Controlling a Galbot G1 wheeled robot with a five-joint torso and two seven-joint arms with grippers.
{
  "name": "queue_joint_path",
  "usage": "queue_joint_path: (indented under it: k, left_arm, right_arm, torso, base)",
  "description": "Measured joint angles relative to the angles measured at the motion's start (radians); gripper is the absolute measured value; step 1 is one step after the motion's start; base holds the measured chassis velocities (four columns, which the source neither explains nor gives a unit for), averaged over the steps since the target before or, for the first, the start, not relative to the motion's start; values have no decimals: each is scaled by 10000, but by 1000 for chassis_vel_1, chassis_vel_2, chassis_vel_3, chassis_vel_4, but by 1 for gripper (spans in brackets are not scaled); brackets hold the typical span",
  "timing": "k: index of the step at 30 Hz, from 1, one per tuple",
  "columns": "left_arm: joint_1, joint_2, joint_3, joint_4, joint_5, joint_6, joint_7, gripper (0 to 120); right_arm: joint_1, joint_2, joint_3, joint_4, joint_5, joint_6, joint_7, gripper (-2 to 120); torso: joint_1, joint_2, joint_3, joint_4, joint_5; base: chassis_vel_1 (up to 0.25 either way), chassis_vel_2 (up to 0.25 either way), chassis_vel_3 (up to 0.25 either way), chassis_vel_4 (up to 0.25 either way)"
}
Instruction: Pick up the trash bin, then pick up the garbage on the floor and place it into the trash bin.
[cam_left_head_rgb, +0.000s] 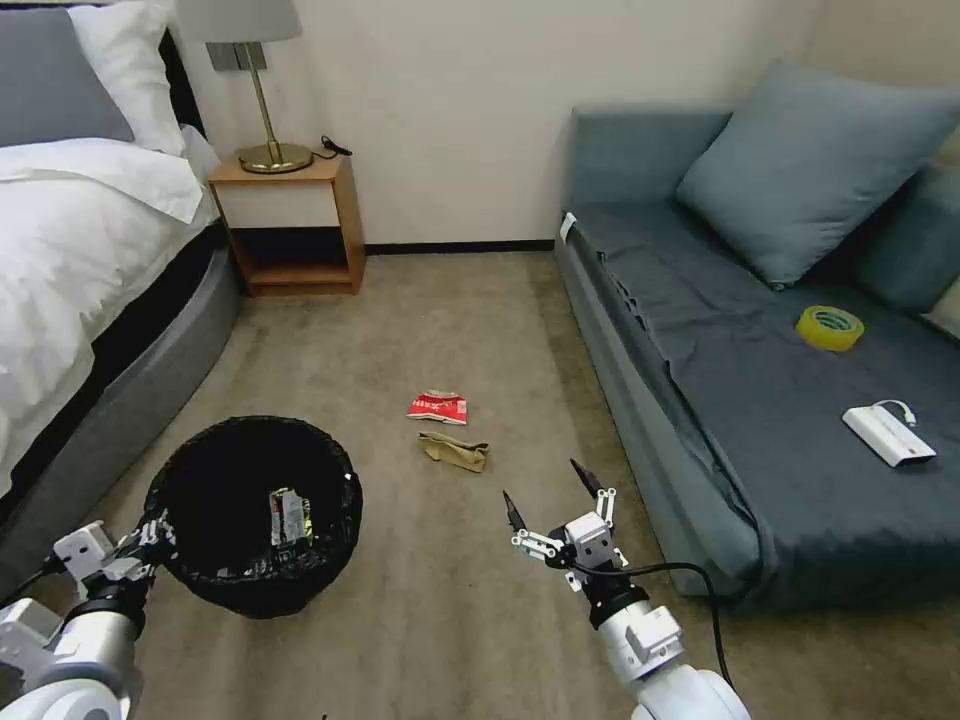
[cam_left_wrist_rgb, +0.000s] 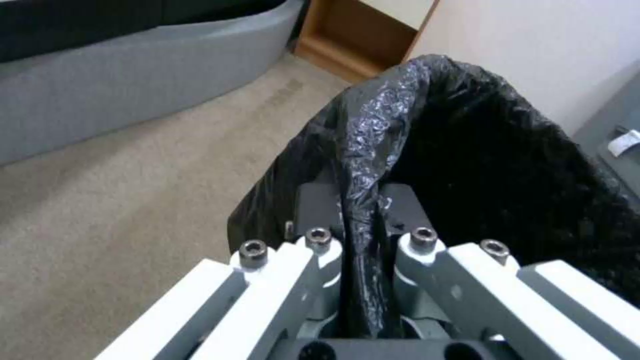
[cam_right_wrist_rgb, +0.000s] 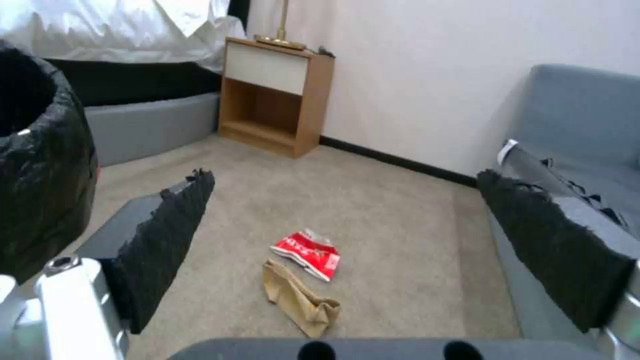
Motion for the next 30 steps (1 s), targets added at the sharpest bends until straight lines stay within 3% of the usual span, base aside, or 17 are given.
queue_joint_path:
  k: [16, 30]
  left_arm:
    - [-229, 232, -96, 279, -185, 58, -26, 4]
    - [-258, 429, -299, 553, -332, 5, 42, 4]
  right_arm:
    - [24, 124, -24, -140, -49, -35, -6, 100]
    - [3, 260, -94, -183, -183, -39, -63, 100]
  torso:
    - [0, 0, -1, 0, 0]
    - [1, -2, 0, -1, -1]
  base:
    - [0, 0, 0, 0]
    - [-90, 101, 93, -93]
